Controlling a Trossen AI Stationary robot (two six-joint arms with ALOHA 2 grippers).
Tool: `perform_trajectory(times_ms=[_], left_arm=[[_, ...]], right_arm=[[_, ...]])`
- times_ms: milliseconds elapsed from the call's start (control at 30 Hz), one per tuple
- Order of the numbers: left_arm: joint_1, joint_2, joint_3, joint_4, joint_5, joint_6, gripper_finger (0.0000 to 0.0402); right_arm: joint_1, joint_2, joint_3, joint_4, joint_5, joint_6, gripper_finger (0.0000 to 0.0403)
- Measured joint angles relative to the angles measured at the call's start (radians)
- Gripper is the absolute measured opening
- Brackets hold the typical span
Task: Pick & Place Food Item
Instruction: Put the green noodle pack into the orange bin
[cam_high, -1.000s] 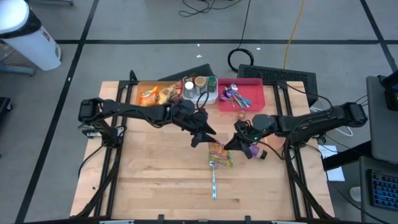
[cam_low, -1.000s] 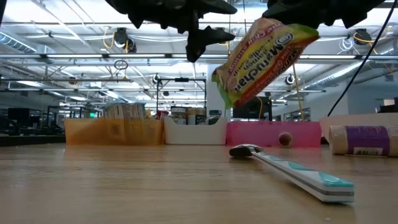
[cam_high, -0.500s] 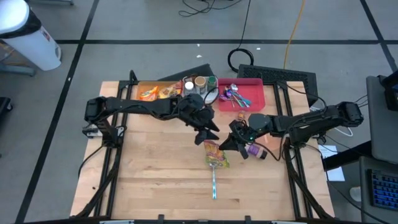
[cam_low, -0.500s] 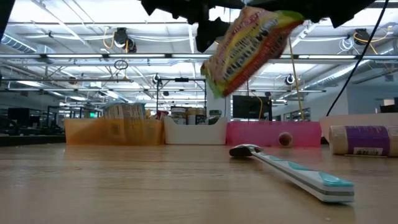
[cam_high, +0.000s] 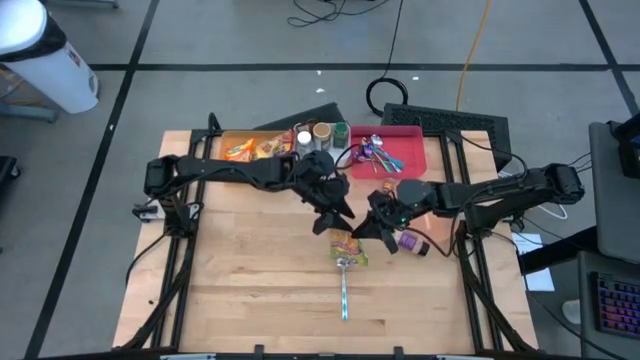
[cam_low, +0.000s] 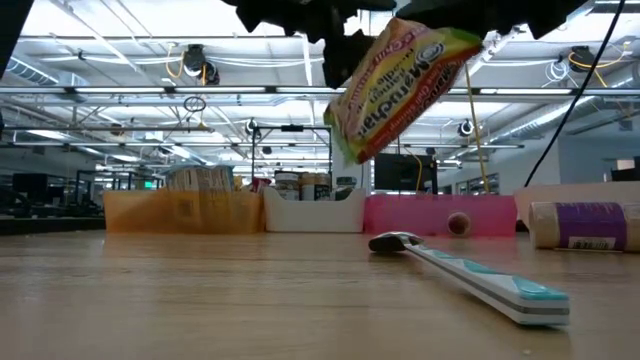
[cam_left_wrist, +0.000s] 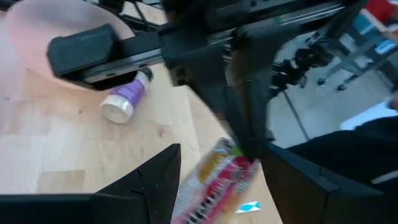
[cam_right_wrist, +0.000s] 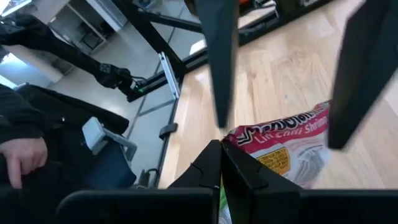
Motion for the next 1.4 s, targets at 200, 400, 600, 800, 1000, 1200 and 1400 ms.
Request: perform_trajectory(times_ms=[200, 400, 600, 800, 1000, 1200, 1400], left_arm=[[0.002, 0.0, 0.0, -0.051, 0.025, 0.013, 0.023], [-0.004, 0.0, -0.001, -0.08, 0.027, 0.048, 0.023], [-0.018, 0.0, -0.001, -0.077, 0.027, 0.073, 0.023], [-0.021, 0.0, -0.001, -0.077, 0.016, 0.079, 0.023], [-0.021, 0.0, -0.001, -0.077, 0.015, 0.079, 0.0213], [-0.021, 0.0, -0.001, -0.077, 0.016, 0.079, 0.0136], [-0.022, -0.002, -0.001, -0.072, 0.017, 0.076, 0.0071]], right_arm=[[0.0, 0.0, 0.0, -0.011, -0.004, -0.002, 0.0], [0.0, 0.0, 0.0, -0.011, -0.002, -0.006, 0.0], [0.0, 0.0, 0.0, -0.001, 0.002, -0.013, 0.0], [-0.005, 0.0, -0.001, 0.041, 0.002, -0.014, 0.0], [-0.006, 0.0, -0.001, 0.041, 0.003, -0.013, 0.0], [-0.007, 0.0, -0.001, 0.04, 0.002, -0.013, 0.0], [-0.007, 0.0, -0.001, 0.039, 0.003, -0.013, 0.0]])
